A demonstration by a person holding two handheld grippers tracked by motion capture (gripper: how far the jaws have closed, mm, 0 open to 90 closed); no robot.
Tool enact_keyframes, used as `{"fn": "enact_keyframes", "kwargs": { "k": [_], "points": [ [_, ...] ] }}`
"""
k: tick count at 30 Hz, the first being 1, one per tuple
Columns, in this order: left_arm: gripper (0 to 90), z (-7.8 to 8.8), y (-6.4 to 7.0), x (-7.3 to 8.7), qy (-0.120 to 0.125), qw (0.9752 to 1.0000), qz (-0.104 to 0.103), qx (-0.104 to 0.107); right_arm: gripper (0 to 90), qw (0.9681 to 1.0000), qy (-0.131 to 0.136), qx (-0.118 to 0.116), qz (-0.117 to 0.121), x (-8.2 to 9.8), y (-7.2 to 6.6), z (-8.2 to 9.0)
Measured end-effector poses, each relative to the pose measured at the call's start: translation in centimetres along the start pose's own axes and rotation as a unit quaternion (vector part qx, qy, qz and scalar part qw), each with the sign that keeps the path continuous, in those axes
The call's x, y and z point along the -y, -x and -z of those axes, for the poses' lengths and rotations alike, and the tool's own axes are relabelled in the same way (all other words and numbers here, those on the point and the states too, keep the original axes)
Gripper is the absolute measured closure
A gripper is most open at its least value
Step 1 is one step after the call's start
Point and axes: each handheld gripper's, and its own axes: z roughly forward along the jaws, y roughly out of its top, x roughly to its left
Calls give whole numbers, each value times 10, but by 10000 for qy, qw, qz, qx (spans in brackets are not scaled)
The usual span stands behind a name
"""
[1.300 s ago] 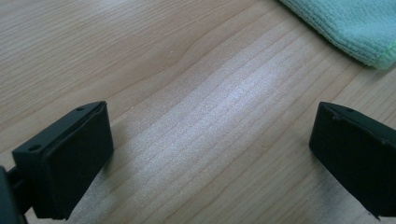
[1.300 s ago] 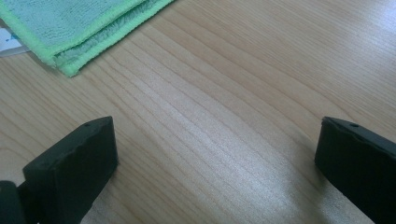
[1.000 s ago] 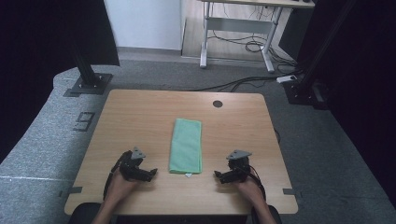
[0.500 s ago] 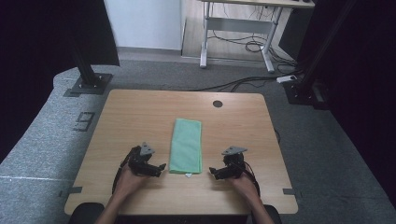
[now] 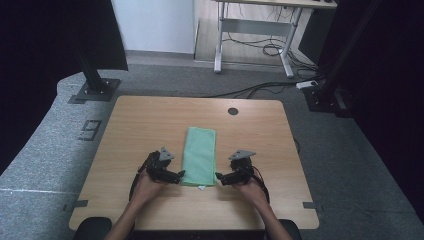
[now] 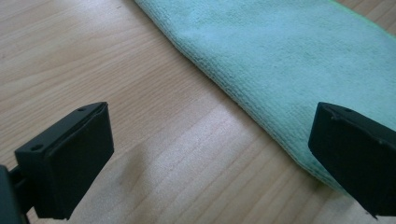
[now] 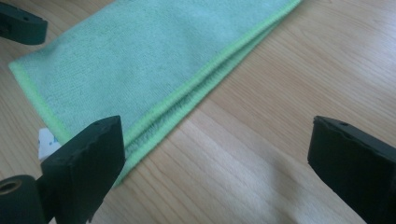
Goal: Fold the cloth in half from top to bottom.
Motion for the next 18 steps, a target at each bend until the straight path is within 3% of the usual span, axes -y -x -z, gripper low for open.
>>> {"fn": "enact_keyframes", "kwargs": {
  "k": [4,9,18],
  "points": [
    [0,-5,-2,-2,-13,10000,35,-3,53,10000,-66,8,56,-6,-3,-7],
    [0,-14,3,-2,-158,9998,-83,-32,53,9997,-168,65,135,-12,-6,-21],
    [1,-16,7,-1,-179,9998,-78,3,73,9990,-305,162,267,-9,-5,-32]
  ]
}}
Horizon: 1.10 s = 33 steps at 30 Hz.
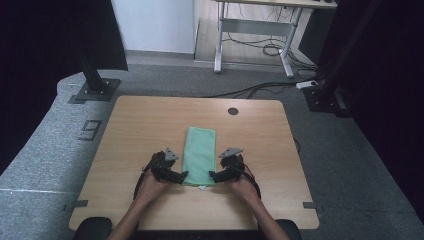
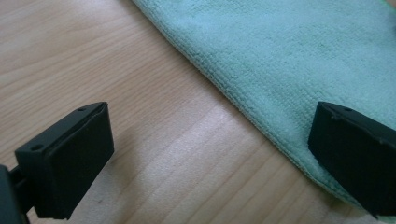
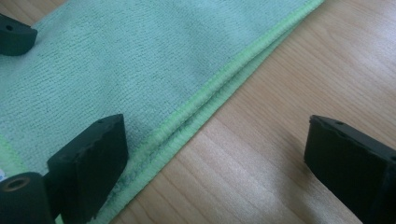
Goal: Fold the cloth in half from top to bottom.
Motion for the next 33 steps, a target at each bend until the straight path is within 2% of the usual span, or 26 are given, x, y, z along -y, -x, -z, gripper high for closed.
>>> {"fn": "enact_keyframes", "kwargs": {
  "k": [9,19,29,31,33],
  "points": [
    [3,5,8,5,-64,9998,-55,192,117,10000,7,-34,8,6,-4,7],
    [3,17,19,15,-147,9993,-154,310,116,9998,-43,-199,62,19,-23,20],
    [3,28,32,27,-252,9985,-121,465,86,9996,-71,-257,126,32,-38,31],
    [7,30,34,27,-280,9984,-165,472,80,9996,-65,-250,136,34,-41,33],
    [7,32,35,24,-296,9983,-298,395,77,9996,-70,-248,121,36,-42,34]
  ]
}}
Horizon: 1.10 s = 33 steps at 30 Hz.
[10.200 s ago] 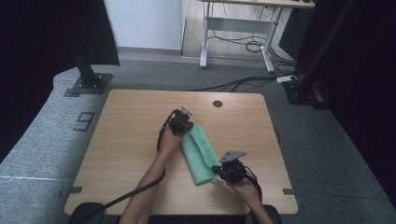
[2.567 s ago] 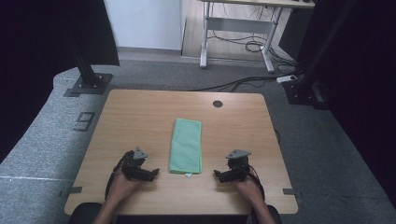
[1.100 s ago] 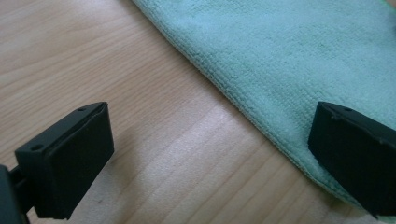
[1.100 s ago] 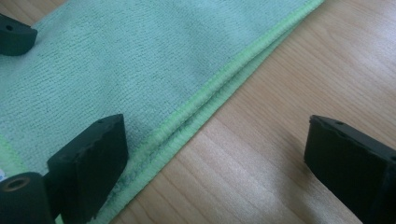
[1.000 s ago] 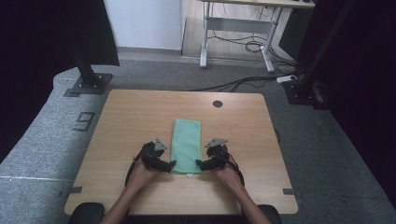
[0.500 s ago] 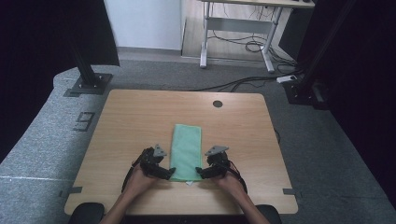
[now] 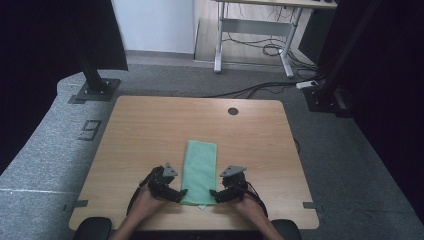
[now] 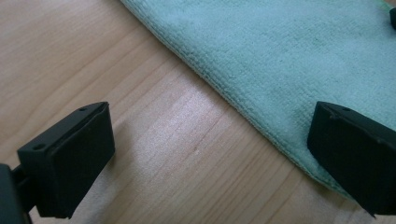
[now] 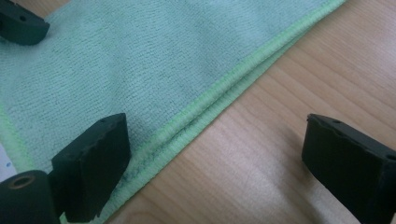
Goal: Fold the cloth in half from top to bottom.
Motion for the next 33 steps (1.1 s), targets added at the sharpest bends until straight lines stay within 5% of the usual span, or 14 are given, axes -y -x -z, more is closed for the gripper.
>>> {"fn": "enact_keyframes", "kwargs": {
  "k": [2,7,19,33],
  "points": [
    [4,2,-3,-5,44,9999,-30,-87,73,10000,9,9,9,1,-1,1],
    [10,6,-23,-22,411,9986,316,-81,36,10000,40,43,-32,2,0,-1],
    [9,-24,-42,-28,275,9982,448,-302,1,10000,50,55,-48,3,2,-2],
    [18,-27,-38,-20,256,9984,471,-188,13,10000,-28,-35,56,3,3,0]
  ]
}}
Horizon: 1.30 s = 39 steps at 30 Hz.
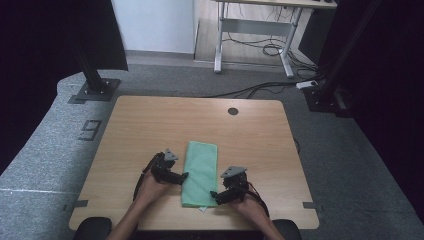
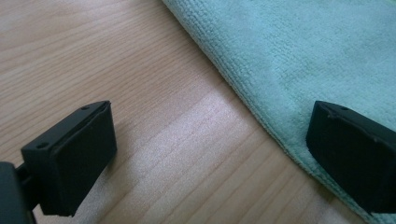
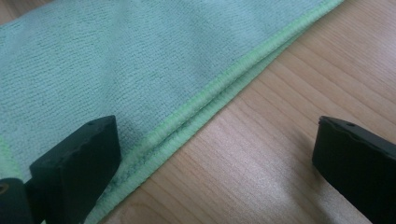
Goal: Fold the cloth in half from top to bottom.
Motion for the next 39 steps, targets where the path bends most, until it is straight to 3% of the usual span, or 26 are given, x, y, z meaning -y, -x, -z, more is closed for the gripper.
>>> {"fn": "enact_keyframes", "kwargs": {
  "k": [8,15,18,27,39],
  "points": [
    [19,0,0,0,-3,10000,13,-6,26,9997,-135,-180,-15,-6,5,0],
    [18,0,0,0,-1,10000,23,-10,40,9999,-90,-107,52,-20,18,-1],
    [18,0,0,0,-2,10000,24,-12,61,9999,-24,-113,-39,-30,27,-1],
    [19,0,1,0,-6,10000,32,-24,196,9998,58,94,-155,-55,56,-9],
    [19,0,1,0,-5,10000,39,-29,495,9997,59,-18,-224,-79,79,-32]
  ]
}}
